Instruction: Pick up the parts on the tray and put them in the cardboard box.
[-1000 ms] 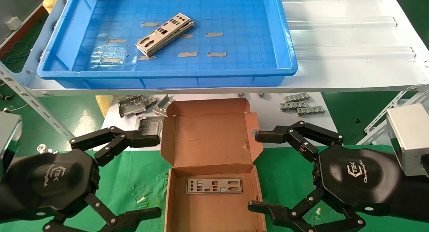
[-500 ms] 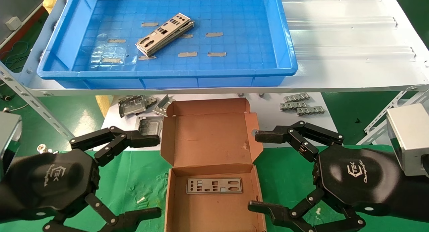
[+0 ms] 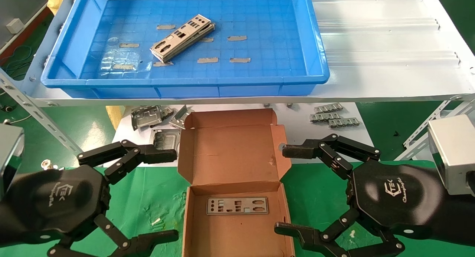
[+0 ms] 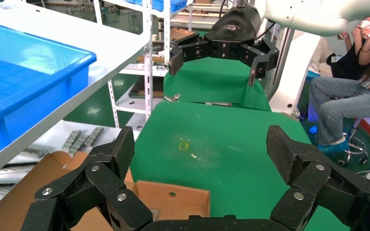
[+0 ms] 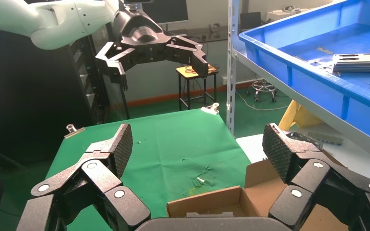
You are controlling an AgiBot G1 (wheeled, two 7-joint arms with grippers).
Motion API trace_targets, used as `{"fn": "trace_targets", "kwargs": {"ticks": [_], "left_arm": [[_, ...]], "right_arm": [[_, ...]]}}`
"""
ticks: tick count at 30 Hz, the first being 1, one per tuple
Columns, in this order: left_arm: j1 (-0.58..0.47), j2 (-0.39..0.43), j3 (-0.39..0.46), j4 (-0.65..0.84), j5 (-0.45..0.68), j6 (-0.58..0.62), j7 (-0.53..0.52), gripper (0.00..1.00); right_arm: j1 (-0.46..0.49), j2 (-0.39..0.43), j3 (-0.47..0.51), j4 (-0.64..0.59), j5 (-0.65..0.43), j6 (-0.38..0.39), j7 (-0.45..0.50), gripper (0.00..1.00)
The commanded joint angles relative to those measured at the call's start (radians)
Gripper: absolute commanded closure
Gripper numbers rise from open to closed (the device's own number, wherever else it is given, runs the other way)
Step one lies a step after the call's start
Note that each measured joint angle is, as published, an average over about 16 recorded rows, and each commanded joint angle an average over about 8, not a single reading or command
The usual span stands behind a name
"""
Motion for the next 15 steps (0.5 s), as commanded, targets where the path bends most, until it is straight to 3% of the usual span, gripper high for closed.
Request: {"fn": "trace_targets", "kwargs": {"ticks": [1, 15], "left_arm": [[0.000, 0.000, 0.000, 0.000, 0.000, 0.000, 0.000, 0.00], [0.000, 0.000, 0.000, 0.000, 0.000, 0.000, 0.000, 0.00]], "right_arm": [[0.000, 0.000, 0.000, 0.000, 0.000, 0.000, 0.000, 0.00], [0.000, 0.000, 0.000, 0.000, 0.000, 0.000, 0.000, 0.00]]}}
